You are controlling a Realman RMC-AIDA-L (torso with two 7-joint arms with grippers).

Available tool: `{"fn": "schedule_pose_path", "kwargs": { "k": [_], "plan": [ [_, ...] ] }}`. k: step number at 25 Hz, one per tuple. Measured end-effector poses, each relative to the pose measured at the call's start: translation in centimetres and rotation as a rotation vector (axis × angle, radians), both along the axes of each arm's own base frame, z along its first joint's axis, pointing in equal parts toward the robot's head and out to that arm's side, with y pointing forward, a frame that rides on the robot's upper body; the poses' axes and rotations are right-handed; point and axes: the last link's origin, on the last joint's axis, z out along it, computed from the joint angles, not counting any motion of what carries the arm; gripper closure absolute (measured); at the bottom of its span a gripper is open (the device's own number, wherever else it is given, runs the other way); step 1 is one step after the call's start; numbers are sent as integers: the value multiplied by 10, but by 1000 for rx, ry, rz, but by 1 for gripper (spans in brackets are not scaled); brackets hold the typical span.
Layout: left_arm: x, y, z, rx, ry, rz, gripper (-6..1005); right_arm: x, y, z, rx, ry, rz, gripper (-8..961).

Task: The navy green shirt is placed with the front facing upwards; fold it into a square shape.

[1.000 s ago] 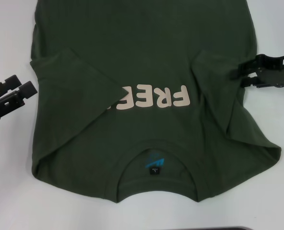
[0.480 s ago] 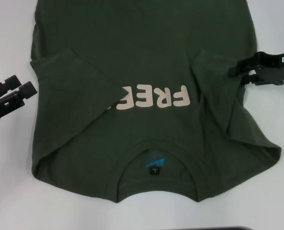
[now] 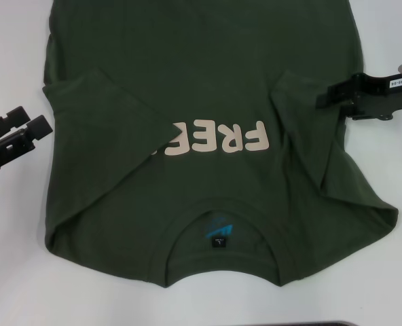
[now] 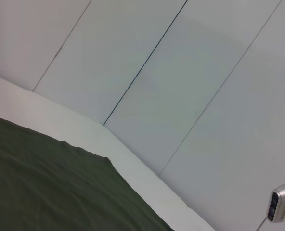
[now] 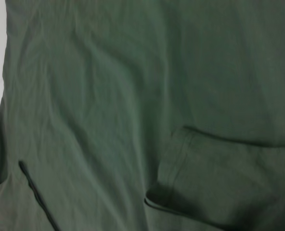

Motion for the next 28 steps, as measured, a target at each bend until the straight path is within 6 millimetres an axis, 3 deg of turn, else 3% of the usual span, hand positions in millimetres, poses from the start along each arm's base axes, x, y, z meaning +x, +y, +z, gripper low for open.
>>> {"fn": "schedule_pose_path", "kwargs": {
  "k": [7, 10, 15, 28],
  "plan": [
    [0, 0, 0, 0, 0, -1, 80, 1, -1, 1, -6, -4, 2, 487],
    [0, 1, 0, 0, 0, -1, 80, 1, -1, 1, -8, -3, 0, 701],
    [0, 1, 0, 0, 0, -1, 80, 0, -2, 1, -15, -1, 1, 924],
    [-1, 1, 0, 5, 5, 9, 79, -28, -6, -17, -66, 133, 40, 942]
  ]
}}
